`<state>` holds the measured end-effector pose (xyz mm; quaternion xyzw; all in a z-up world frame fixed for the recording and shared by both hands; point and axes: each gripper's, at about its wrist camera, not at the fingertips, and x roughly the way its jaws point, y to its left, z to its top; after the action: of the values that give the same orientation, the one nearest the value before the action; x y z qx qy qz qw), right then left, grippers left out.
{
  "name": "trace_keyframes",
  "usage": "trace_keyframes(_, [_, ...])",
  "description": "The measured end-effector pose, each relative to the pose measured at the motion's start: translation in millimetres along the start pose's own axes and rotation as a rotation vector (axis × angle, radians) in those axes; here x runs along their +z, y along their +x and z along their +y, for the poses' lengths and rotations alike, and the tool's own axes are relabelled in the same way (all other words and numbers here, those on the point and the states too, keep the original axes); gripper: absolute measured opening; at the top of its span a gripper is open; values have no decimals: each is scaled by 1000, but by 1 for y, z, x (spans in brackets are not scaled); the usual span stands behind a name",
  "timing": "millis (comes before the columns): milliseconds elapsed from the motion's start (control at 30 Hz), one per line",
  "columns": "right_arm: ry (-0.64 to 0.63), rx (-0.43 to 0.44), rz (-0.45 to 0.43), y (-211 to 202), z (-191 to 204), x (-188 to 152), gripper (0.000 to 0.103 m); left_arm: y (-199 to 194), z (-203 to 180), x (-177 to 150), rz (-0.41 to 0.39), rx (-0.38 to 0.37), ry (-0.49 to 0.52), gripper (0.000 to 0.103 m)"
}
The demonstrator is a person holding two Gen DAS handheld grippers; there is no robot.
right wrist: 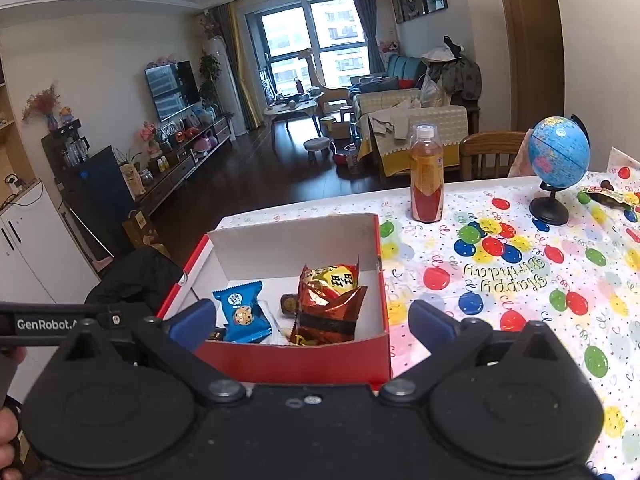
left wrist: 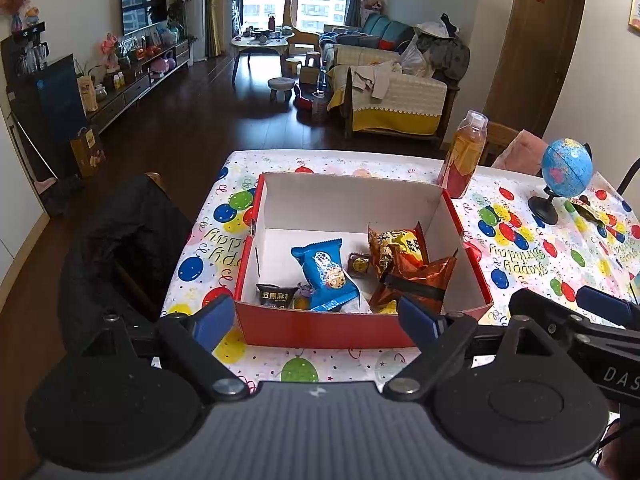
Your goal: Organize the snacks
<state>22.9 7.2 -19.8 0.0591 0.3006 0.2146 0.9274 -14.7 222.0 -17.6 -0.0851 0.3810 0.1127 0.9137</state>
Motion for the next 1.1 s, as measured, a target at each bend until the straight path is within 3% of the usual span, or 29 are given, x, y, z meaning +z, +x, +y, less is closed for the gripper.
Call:
trace_keyframes(500, [-27, 9, -1, -5, 5, 1, 101, 1, -3, -2, 3, 7, 9, 89])
trace_keyframes(800, [-3, -56, 1, -4, -2, 2, 101, -13, -8, -6, -38, 0, 32, 89])
trace_keyframes(1100, [-19, -28, -16, -8, 1, 1, 100, -24, -10, -8, -69, -15, 41, 89])
